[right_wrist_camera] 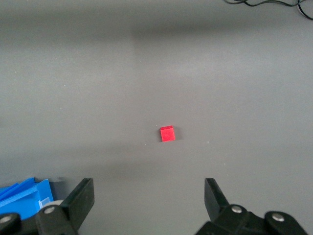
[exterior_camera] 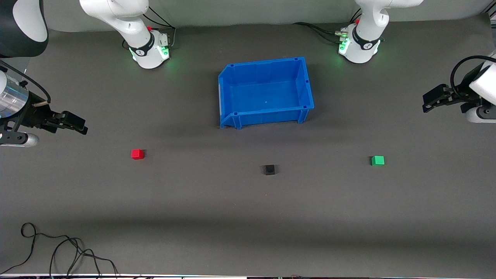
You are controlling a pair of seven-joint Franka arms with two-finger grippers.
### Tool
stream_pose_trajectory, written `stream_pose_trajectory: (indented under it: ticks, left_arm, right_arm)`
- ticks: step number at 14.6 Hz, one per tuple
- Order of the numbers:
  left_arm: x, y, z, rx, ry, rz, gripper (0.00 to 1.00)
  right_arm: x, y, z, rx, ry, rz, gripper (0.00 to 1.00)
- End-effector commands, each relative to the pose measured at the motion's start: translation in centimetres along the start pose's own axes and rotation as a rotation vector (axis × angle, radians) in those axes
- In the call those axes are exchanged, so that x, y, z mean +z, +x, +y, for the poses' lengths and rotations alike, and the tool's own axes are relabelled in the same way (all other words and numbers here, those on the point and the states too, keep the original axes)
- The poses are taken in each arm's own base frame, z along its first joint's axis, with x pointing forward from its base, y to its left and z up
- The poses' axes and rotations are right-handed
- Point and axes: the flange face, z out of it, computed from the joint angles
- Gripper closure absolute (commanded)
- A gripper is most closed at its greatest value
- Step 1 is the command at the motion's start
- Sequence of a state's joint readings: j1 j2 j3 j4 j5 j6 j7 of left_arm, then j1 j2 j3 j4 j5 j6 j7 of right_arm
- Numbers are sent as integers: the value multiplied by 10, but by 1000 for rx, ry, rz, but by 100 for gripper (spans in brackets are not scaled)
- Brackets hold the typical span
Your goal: Attach green and red cubes to black cube
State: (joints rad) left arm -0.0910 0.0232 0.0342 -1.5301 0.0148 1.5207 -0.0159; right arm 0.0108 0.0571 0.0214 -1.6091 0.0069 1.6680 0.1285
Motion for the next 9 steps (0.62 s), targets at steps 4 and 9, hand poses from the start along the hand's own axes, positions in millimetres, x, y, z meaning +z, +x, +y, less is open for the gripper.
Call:
stream_pose_trajectory:
  ticks: [4, 9]
  left_arm:
    - [-9, -6, 4, -9, 0, -1, 0]
    - [-9, -6, 4, -9, 0, -1, 0]
  right_arm:
    - [-4, 2, 0, -1, 19, 3, 0]
    - [-4, -3, 1, -3, 18, -10, 0]
